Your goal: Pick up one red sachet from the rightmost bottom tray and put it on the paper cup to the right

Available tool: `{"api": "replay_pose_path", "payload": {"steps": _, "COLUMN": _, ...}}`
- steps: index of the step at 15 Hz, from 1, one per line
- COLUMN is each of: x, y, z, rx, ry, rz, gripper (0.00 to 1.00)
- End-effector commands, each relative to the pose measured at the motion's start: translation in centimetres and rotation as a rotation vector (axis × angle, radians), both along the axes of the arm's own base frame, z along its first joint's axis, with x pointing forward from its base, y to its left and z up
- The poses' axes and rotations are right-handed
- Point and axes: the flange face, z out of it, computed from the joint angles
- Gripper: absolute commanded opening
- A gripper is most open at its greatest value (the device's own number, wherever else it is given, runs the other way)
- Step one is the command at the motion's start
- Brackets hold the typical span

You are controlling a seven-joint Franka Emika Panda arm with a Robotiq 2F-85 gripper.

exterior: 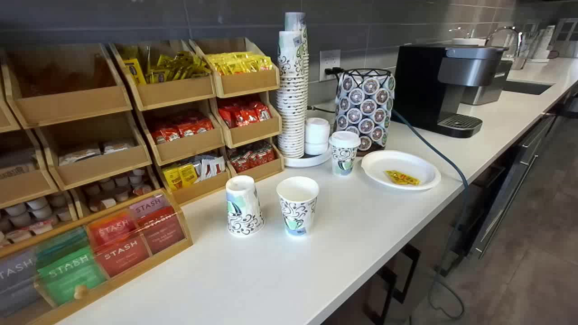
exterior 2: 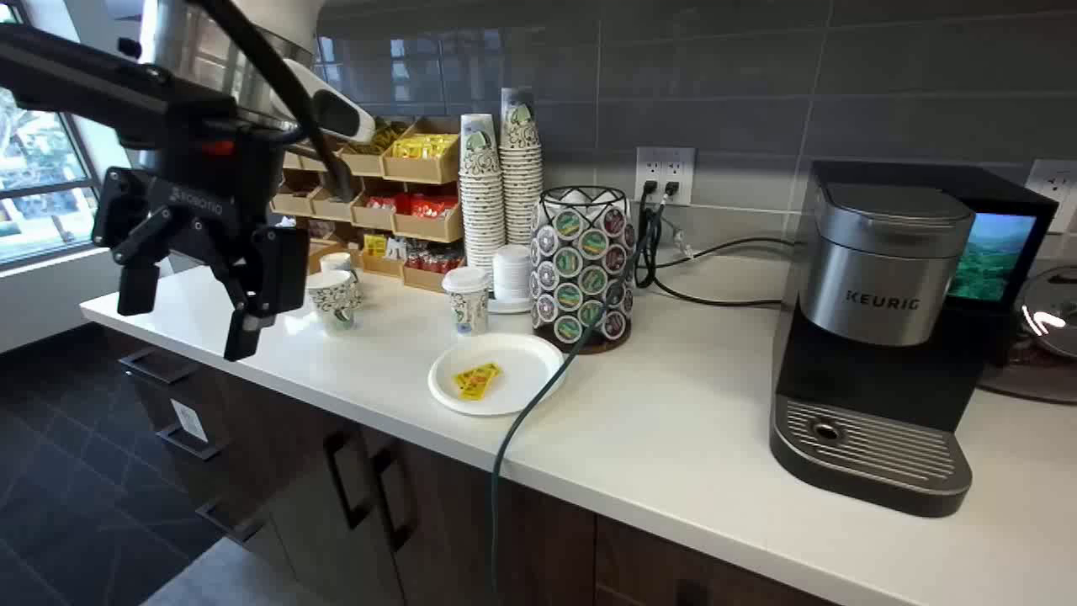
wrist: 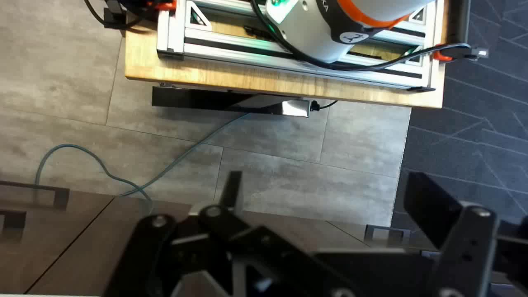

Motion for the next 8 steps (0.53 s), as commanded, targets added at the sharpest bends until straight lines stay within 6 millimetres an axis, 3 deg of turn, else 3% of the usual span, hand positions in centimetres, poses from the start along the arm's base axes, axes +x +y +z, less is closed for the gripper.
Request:
{"api": "replay_pose_path", "payload": {"steps": 1, "x": 0.01, "y": 0.0, "z": 0.05, "rx": 0.0, "ry": 0.001, "rz": 0.0, "gripper": 1.0}}
{"api": "replay_pose_path", "payload": {"steps": 7, "x": 0.01, "y": 0.0, "z": 0.05, "rx": 0.0, "ry": 0.001, "rz": 0.0, "gripper": 1.0}}
{"api": "replay_pose_path", "payload": {"steps": 8, "x": 0.72, "y": 0.57, "z": 0.31, "rx": -0.018, "ry": -0.015, "rz": 0.004, "gripper": 1.0}}
